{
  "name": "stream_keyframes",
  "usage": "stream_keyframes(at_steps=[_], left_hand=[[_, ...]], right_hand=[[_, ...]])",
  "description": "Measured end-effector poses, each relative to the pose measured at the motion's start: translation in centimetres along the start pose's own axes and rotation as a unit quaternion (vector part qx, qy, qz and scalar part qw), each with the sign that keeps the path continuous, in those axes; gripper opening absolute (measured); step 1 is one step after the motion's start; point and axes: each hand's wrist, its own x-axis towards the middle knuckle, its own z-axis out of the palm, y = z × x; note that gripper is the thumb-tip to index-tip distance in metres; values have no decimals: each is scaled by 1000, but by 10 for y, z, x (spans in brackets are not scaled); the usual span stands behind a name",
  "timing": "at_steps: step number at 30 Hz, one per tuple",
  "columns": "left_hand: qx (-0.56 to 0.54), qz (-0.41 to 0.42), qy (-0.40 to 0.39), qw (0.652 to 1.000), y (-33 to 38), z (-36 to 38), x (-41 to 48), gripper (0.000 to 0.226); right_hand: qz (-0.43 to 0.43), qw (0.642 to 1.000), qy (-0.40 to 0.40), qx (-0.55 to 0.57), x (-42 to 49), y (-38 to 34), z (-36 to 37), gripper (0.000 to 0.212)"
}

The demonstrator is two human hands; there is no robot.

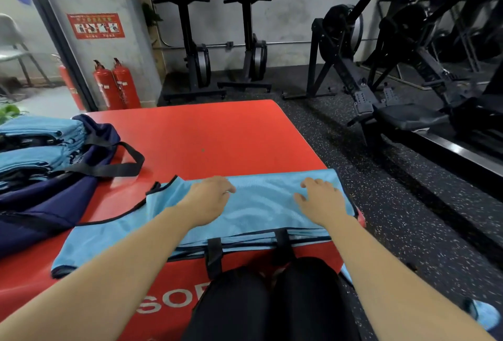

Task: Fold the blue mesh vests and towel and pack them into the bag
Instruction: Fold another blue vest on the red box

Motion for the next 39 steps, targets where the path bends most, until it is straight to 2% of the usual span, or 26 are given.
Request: stream_keyframes(at_steps=[1, 3, 5, 7, 10, 13, 16, 22, 27, 30, 34, 36, 37, 39], left_hand=[[-44, -8, -12, 999, -1, 6, 10, 36], [-64, -32, -10, 997, -8, 13, 32, 38], [-40, -69, 16, 997, -19, 15, 52, 41], [44, -107, 39, 992, -30, 16, 68, 42], [193, -153, 5, 969, -42, 11, 83, 33], [194, -173, -43, 965, -56, 8, 98, 31], [208, -173, -92, 958, -62, 3, 113, 26], [296, -192, 15, 935, -74, 0, 133, 31], [225, -214, 76, 948, -76, 19, 142, 34], [210, -213, 88, 950, -70, 21, 143, 35], [198, -194, 142, 950, -59, 19, 133, 42], [147, -146, 156, 966, -46, 23, 121, 43], [114, -117, 129, 978, -38, 29, 113, 45], [94, -78, 33, 992, -24, 45, 93, 56]], right_hand=[[10, 1000, 15, 6, 6, 2, 3, 40], [28, 998, 53, 6, 20, 10, 3, 35], [43, 996, 79, -9, 35, 20, 0, 29], [54, 992, 90, -66, 50, 27, -3, 29], [43, 985, 52, -157, 72, 33, -5, 36], [15, 981, -7, -193, 92, 38, 2, 38], [9, 978, -26, -205, 114, 39, 2, 35], [13, 981, 27, -190, 154, 27, 15, 38], [16, 977, 67, -199, 178, 27, 29, 37], [23, 975, 85, -205, 183, 28, 33, 36], [-32, 986, 149, -71, 164, -2, 43, 43], [-26, 998, 54, -34, 142, -22, 51, 59], [-2, 999, -18, -29, 131, -28, 56, 67], [32, 996, -76, -27, 115, -28, 62, 76]])
